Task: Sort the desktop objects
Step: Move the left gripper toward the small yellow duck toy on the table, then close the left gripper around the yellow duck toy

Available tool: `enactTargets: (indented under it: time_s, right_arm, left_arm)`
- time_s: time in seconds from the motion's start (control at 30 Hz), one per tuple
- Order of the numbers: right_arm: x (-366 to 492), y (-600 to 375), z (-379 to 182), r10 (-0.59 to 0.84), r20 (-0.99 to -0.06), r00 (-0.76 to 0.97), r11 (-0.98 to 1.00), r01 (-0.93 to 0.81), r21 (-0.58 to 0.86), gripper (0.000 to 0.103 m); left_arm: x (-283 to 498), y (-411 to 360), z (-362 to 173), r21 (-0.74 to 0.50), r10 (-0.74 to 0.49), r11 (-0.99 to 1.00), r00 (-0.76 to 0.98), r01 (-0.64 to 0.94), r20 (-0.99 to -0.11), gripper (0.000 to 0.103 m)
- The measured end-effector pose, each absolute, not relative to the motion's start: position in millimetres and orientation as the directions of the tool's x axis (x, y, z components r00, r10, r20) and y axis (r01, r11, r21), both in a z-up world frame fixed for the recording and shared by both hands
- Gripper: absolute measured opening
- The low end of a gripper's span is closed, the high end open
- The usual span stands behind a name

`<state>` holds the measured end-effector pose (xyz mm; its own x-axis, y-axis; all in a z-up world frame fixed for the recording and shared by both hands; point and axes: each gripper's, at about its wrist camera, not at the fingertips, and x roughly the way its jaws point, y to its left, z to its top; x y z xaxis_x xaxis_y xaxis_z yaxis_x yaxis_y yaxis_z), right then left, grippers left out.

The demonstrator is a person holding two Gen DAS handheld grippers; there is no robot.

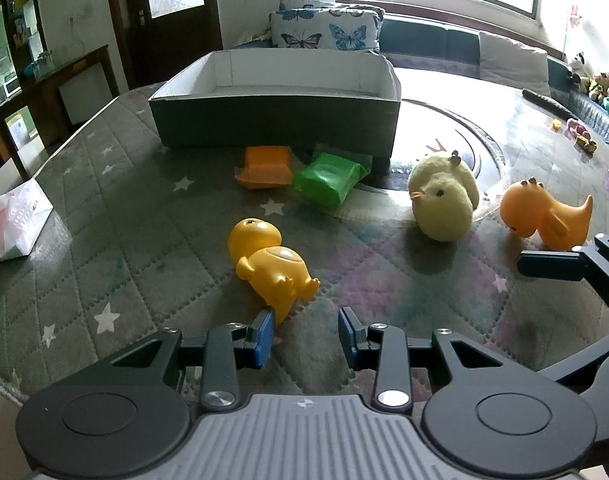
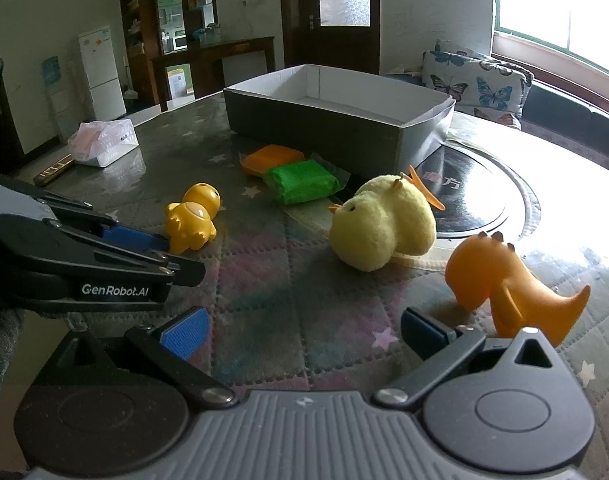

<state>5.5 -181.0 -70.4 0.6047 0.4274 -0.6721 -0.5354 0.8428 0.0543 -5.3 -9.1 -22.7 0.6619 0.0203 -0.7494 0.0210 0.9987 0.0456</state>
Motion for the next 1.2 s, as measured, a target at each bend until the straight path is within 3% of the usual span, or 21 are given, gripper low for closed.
enactTargets:
  time_s: [0.67,1.2]
  right_arm:
    - [15,-169,-64,0.470,-0.658,0.588,0.814,-0.578,0.065,0.103]
    - [20,-158,-58,0.518,-0.635,0.574,0.782,-0.618,0.079,0.103]
  left_arm:
    - [-6,-2,-7,0.019,-0.009,0.999,0.678,0.034,-0.735,0.038]
    - [0,31,19,-0.102,-0.069,0.995,0.712,-0.004,-0.699,0.038]
